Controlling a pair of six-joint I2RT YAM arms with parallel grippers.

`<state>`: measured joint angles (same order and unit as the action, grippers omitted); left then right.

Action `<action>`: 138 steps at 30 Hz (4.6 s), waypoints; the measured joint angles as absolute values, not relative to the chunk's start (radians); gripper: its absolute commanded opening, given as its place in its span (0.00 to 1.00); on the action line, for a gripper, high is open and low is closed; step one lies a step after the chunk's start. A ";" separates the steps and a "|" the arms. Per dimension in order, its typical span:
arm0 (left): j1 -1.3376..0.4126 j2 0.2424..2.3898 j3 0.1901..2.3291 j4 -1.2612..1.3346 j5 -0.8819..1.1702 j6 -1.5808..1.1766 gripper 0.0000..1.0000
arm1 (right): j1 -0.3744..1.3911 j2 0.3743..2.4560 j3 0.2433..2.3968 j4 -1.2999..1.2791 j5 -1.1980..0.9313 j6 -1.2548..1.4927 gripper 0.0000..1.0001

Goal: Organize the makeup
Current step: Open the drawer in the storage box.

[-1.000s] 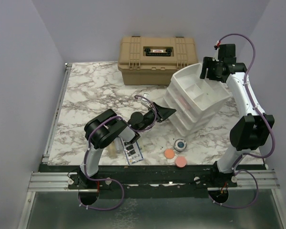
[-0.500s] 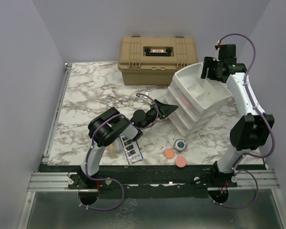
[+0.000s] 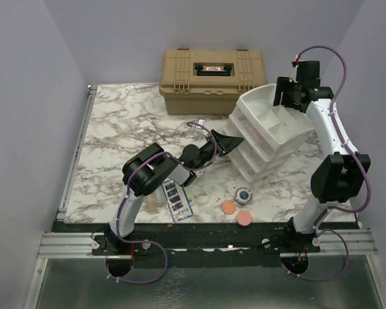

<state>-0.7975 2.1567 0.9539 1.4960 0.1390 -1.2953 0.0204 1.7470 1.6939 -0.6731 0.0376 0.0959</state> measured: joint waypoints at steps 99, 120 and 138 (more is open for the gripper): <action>-0.662 2.027 0.794 1.427 0.200 -1.492 0.27 | 0.218 1.563 1.449 -0.471 0.242 -0.044 0.68; -0.520 1.935 0.742 1.469 0.304 -1.557 0.27 | 0.350 1.589 1.475 -0.451 0.382 -0.137 0.68; -0.318 1.853 0.573 1.479 0.442 -1.572 0.28 | 0.490 1.717 1.647 -0.513 0.408 -0.105 0.70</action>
<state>-0.3176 1.8526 0.5732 1.4792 0.4419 -1.5719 0.4900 1.7168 1.6466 -0.5125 0.4080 -0.1047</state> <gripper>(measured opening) 0.278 0.695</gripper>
